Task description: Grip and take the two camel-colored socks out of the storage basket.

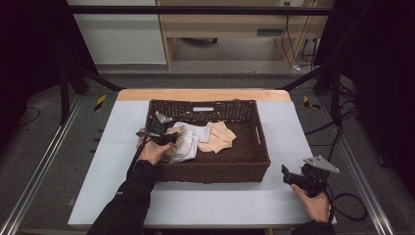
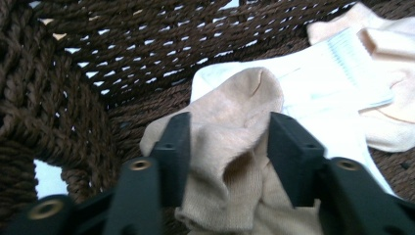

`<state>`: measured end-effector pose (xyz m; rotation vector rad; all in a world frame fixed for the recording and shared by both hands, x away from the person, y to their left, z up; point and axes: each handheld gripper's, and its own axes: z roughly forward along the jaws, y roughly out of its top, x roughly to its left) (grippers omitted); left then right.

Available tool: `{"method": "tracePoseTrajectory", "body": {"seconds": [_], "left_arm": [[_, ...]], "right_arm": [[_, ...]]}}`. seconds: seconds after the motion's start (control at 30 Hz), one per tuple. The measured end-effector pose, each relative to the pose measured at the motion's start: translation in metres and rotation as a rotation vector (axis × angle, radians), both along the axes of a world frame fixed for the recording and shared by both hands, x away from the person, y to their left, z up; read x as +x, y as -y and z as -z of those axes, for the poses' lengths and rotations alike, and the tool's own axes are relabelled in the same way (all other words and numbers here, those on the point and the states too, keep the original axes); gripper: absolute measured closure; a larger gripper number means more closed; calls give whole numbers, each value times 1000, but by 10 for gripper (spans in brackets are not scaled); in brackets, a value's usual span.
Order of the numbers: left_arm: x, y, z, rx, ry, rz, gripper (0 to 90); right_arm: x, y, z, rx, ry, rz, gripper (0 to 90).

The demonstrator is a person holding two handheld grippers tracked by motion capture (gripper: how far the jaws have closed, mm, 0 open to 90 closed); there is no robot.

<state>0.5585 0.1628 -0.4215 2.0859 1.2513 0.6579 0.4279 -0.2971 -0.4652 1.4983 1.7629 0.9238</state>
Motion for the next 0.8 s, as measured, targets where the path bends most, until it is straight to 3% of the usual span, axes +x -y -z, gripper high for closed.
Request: {"method": "tracePoseTrajectory", "body": {"seconds": [0.23,0.4,0.5,0.53,0.57,0.6,0.73,0.8], "left_arm": [[0,0,0,3,-43,-5,811],[-2,0,-4,-13,-38,1,842],[-5,-4,-11,-72,-1,10,845],[-5,-4,-11,-72,-1,10,845],[-6,-7,-15,-116,28,12,845],[-6,-7,-15,-116,28,12,846],[-11,-15,-27,-222,122,23,846],[-12,-16,-29,-229,144,24,846]], "right_arm": [[0,0,0,3,0,1,59],[0,1,-1,5,4,2,60],[-1,1,-1,7,5,2,60],[-1,1,-1,6,5,4,60],[-1,1,-1,8,4,5,60],[-1,1,-1,8,4,5,60],[0,1,-1,6,2,5,60],[0,1,-1,6,3,6,60]]}}
